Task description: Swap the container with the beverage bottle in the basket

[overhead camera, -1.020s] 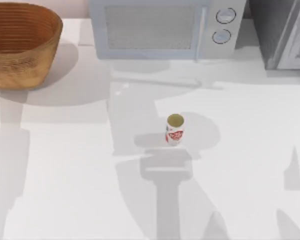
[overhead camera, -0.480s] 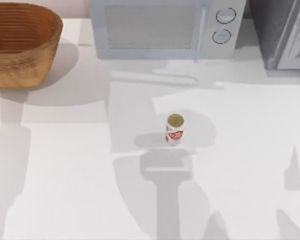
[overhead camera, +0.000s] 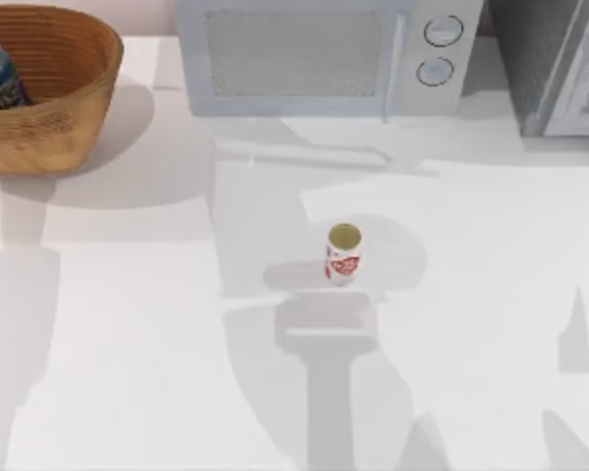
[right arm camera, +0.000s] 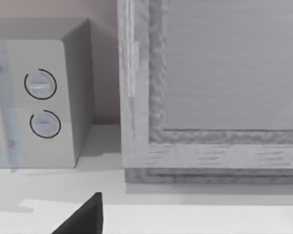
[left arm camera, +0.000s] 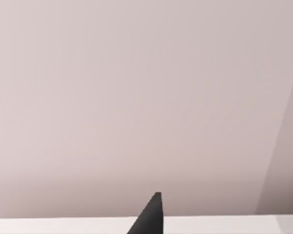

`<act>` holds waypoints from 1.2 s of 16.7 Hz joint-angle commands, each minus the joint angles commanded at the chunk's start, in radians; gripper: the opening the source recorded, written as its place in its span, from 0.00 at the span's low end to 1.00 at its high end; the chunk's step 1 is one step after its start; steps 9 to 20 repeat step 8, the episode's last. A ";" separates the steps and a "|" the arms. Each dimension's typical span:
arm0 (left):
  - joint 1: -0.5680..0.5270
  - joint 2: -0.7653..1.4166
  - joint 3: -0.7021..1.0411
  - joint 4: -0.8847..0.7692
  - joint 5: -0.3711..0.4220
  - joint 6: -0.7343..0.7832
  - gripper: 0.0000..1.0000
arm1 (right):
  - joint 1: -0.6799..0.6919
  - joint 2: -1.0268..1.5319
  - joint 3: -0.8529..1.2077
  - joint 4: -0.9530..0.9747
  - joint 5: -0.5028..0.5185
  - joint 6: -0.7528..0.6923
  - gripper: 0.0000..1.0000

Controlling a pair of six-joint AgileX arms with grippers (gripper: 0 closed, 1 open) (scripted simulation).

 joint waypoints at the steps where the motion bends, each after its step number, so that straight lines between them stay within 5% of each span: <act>1: 0.000 0.000 0.000 0.000 0.000 0.000 0.90 | 0.000 0.000 0.000 0.000 0.000 0.000 1.00; 3: 0.000 0.000 0.000 0.000 0.000 0.000 1.00 | 0.000 0.000 0.000 0.000 0.000 0.000 1.00; 20: 0.000 0.000 0.000 0.000 0.000 0.000 1.00 | 0.000 0.000 0.000 0.000 0.000 0.000 1.00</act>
